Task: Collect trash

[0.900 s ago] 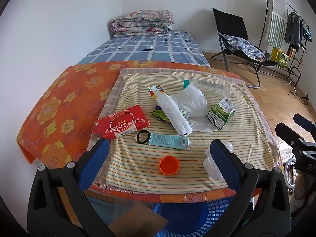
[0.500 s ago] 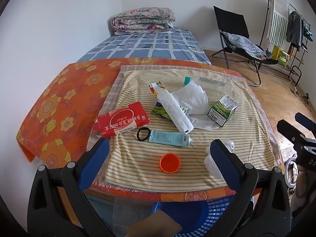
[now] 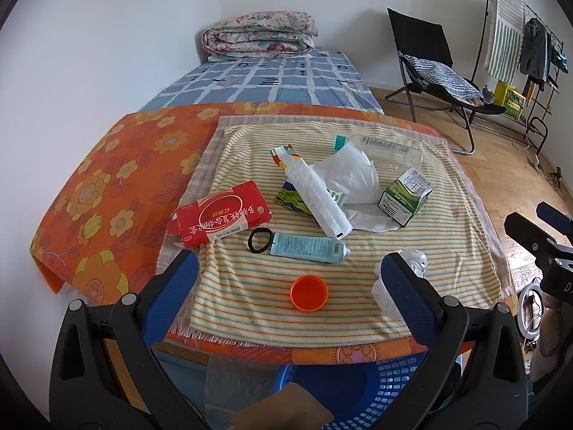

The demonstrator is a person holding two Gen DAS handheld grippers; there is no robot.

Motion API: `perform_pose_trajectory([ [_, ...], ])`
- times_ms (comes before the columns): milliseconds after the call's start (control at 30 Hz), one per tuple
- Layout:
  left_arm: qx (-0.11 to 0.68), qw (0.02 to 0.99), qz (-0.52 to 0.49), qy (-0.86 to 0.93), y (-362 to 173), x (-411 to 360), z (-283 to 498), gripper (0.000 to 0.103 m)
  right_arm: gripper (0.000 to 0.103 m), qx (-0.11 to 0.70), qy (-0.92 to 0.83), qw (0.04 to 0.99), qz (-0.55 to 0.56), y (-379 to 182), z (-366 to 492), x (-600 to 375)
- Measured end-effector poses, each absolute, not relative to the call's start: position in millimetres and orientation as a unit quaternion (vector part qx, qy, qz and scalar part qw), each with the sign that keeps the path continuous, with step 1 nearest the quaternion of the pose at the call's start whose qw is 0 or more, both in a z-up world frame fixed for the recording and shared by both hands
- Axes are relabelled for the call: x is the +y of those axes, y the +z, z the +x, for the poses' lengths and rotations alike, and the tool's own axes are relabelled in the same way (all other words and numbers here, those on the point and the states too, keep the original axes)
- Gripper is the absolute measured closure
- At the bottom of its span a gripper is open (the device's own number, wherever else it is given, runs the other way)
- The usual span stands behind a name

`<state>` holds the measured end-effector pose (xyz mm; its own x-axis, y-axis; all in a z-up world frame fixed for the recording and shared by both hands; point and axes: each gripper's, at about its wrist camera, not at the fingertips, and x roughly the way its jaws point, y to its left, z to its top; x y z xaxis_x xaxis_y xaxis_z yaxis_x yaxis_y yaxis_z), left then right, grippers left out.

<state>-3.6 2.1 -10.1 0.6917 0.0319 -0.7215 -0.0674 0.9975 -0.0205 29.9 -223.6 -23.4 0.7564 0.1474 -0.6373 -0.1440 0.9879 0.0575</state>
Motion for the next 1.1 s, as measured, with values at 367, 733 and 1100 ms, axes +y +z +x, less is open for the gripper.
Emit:
perform_pose_trajectory([
  [367, 0.394, 0.918, -0.019, 0.024, -13.2, 3.2, -2.7, 0.0, 0.0, 0.344, 0.076, 0.936, 0.003, -26.7, 29.6, -225.2],
  [733, 0.395, 0.918, -0.019, 0.022, -17.5, 9.6, -3.3, 0.0, 0.0, 0.348, 0.074, 0.935, 0.002, -28.1, 31.0, -224.4],
  [1100, 0.394, 0.918, -0.021, 0.025, -18.6, 13.7, -3.0, 0.0, 0.0, 0.35, 0.073, 0.934, 0.002, -30.0, 30.8, -225.1],
])
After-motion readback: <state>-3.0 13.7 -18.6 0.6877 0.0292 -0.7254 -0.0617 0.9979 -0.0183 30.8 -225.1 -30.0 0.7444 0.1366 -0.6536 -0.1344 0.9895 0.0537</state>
